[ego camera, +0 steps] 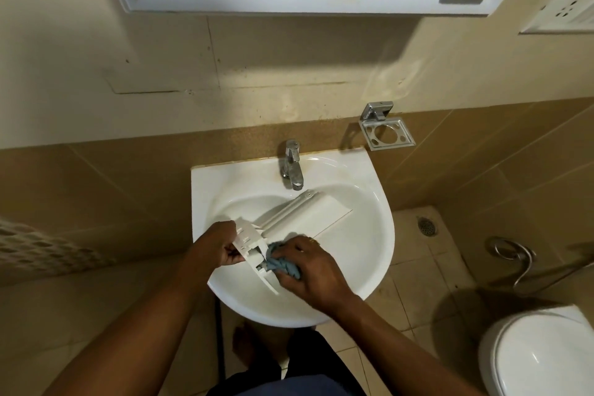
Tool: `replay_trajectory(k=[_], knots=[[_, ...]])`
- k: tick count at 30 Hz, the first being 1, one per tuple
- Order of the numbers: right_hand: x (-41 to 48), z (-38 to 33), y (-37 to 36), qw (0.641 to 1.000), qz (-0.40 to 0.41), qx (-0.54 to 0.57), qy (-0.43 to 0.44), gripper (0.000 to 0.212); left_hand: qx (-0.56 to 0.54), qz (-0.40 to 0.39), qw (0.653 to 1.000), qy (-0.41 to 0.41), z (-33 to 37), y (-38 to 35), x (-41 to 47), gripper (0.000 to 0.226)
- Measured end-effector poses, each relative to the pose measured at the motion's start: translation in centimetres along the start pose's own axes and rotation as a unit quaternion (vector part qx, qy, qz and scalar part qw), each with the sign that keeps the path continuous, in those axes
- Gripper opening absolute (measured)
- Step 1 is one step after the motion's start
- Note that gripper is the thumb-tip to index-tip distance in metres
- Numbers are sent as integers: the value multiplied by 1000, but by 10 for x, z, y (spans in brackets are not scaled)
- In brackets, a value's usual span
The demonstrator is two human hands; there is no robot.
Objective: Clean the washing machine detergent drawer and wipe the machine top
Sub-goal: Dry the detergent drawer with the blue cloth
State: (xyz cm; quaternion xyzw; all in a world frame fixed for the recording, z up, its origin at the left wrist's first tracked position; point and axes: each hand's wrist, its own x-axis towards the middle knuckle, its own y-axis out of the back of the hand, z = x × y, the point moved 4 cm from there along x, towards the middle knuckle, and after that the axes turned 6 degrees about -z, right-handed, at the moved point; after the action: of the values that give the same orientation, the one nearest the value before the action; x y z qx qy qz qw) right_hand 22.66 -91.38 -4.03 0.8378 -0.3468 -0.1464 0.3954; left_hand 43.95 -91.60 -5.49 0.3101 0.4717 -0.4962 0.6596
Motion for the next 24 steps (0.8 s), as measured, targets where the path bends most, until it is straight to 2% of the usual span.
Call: replay_trajectory(k=[5, 7, 9, 12, 14, 16, 19, 24], knots=[[-6, 43, 42, 992, 67, -53, -91, 39, 0, -6, 1000, -5, -3, 0, 4, 38], [-6, 39, 41, 987, 91, -70, -108, 41, -4, -9, 1000, -6, -5, -2, 4, 38], [-3, 22, 27, 991, 79, -68, -84, 39, -15, -15, 1000, -6, -6, -3, 5, 38], [0, 1, 12, 998, 12, -62, -11, 38, -25, -17, 1000, 0, -6, 0, 6, 39], [1, 10, 24, 997, 12, -82, -3, 38, -19, -14, 1000, -4, -7, 6, 10, 39], [0, 33, 50, 993, 67, -79, -65, 37, -13, -8, 1000, -13, -9, 12, 17, 37], [-6, 65, 89, 968, 176, -62, -170, 36, -10, -6, 1000, -26, -14, 18, 24, 37], [-11, 80, 115, 922, 299, -2, -245, 26, 4, -4, 999, -46, -19, 23, 33, 38]])
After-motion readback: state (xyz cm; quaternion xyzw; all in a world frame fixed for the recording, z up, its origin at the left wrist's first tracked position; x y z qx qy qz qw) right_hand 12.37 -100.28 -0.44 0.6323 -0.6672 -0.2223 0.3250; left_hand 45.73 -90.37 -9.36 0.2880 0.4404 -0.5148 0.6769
